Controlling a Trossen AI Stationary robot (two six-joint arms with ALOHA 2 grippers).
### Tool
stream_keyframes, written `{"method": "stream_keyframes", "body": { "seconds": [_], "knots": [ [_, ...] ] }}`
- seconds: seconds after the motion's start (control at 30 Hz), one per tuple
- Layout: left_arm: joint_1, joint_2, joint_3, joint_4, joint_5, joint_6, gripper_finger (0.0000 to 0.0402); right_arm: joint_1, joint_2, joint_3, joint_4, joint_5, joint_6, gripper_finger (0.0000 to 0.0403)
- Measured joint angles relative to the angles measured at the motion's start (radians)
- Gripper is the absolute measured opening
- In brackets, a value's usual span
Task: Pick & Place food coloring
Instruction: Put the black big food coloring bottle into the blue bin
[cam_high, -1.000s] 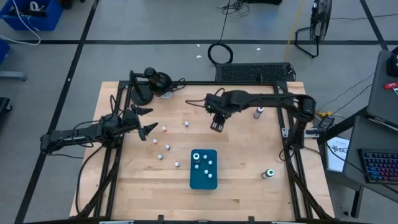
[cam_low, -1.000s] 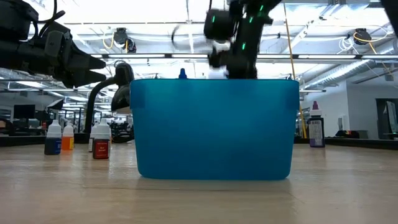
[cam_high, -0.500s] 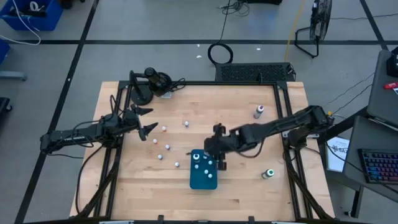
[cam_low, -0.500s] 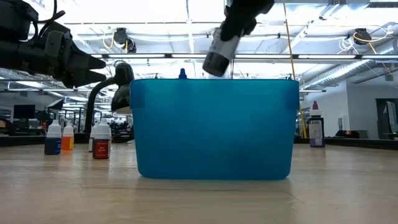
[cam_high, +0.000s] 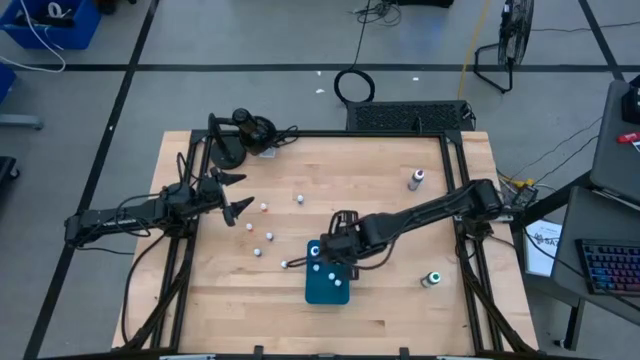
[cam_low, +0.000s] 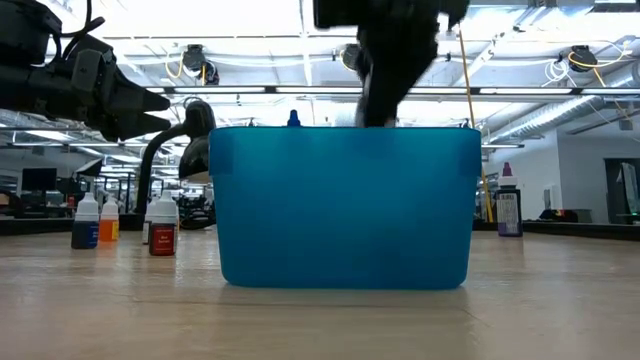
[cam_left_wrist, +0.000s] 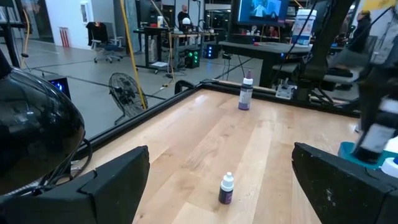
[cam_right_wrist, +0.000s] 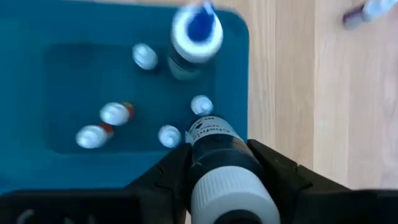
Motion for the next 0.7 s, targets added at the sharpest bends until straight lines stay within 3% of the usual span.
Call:
{"method": "stream_keyframes", "body": {
  "seconds": [0.7],
  "knots": [
    [0.000,0.000,0.000,0.000,0.000,0.000,0.0390,-0.035,0.057,-0.010,-0.017,-0.085,0.007,0.0127]
  ]
}}
